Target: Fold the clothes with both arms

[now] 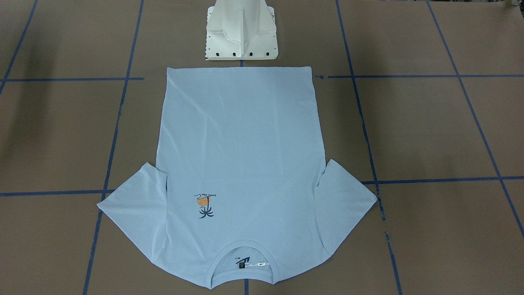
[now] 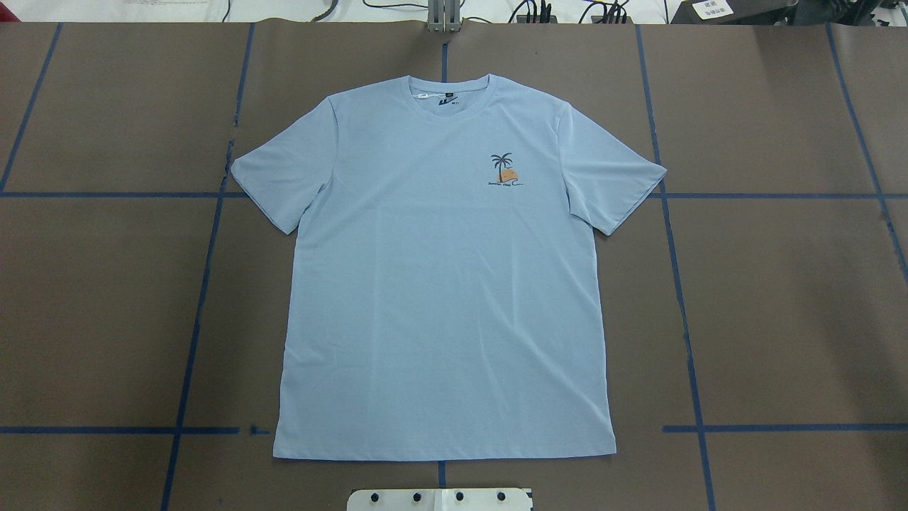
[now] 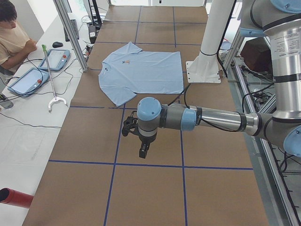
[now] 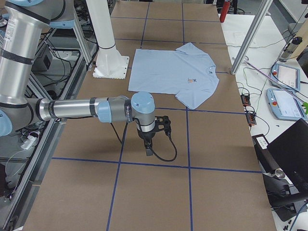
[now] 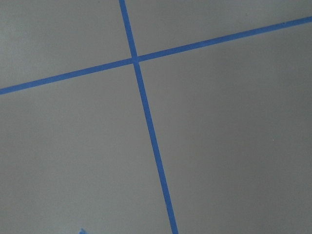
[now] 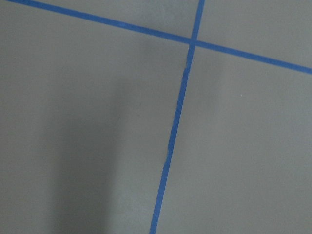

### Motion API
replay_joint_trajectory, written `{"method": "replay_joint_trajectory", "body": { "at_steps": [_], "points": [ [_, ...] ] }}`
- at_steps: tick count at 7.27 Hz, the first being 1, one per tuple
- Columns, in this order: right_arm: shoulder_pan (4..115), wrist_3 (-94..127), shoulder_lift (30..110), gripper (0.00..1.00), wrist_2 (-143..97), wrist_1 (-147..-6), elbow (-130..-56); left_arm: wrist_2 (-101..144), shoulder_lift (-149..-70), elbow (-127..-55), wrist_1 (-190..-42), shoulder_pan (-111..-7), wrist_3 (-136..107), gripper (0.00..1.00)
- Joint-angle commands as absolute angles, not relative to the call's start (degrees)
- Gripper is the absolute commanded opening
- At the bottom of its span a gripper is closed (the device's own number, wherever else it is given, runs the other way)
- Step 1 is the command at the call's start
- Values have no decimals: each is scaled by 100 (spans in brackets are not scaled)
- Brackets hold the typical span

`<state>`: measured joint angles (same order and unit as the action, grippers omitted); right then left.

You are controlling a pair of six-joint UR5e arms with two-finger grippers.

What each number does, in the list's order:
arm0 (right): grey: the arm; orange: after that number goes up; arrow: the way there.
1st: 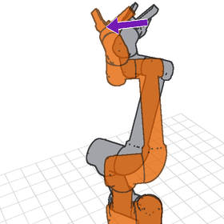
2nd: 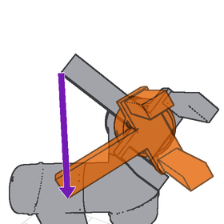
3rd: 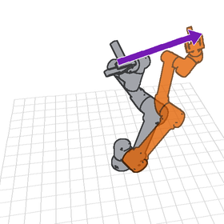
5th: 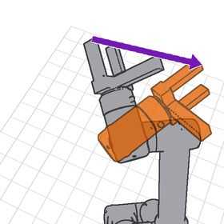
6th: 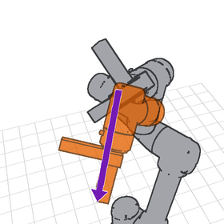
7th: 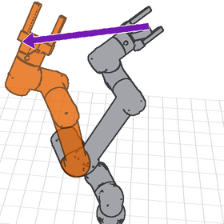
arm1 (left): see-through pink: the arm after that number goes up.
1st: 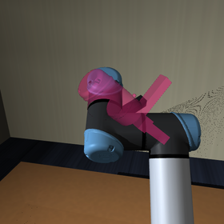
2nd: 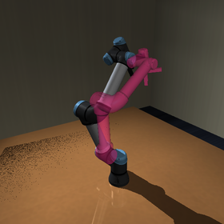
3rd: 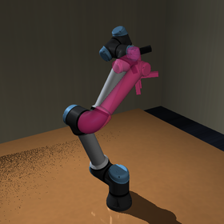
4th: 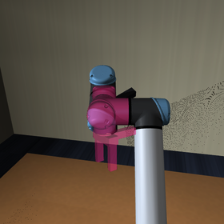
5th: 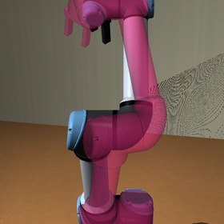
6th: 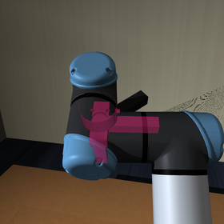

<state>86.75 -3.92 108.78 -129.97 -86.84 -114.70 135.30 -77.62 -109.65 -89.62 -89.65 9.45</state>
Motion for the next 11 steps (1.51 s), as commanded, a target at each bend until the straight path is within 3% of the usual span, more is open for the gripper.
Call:
{"method": "replay_joint_trajectory", "body": {
  "at_steps": [1,3,5,9,10,11],
  "points": [
    [8649,-360,10356,100,-13017,-7870,-11269,13351,-7831,-10995,-9689,-8965,932,100],
    [8640,-352,9610,100,-13060,-7498,-10419,13255,-7901,-10926,-10805,-9009,923,100],
    [8640,14,8925,100,-14012,-7209,-9603,13166,-8506,-10400,-11932,-9018,905,100],
    [6923,3452,7764,100,-12943,-5348,-8809,13210,-8525,-10459,-11988,-9018,914,100],
    [6273,4437,7648,98,-12241,-4717,-8676,13210,-8525,-10476,-11980,-9018,914,100],
    [5840,5004,7507,82,-11712,-4372,-8422,13210,-8517,-10485,-11979,-9018,914,100]
  ]
}}
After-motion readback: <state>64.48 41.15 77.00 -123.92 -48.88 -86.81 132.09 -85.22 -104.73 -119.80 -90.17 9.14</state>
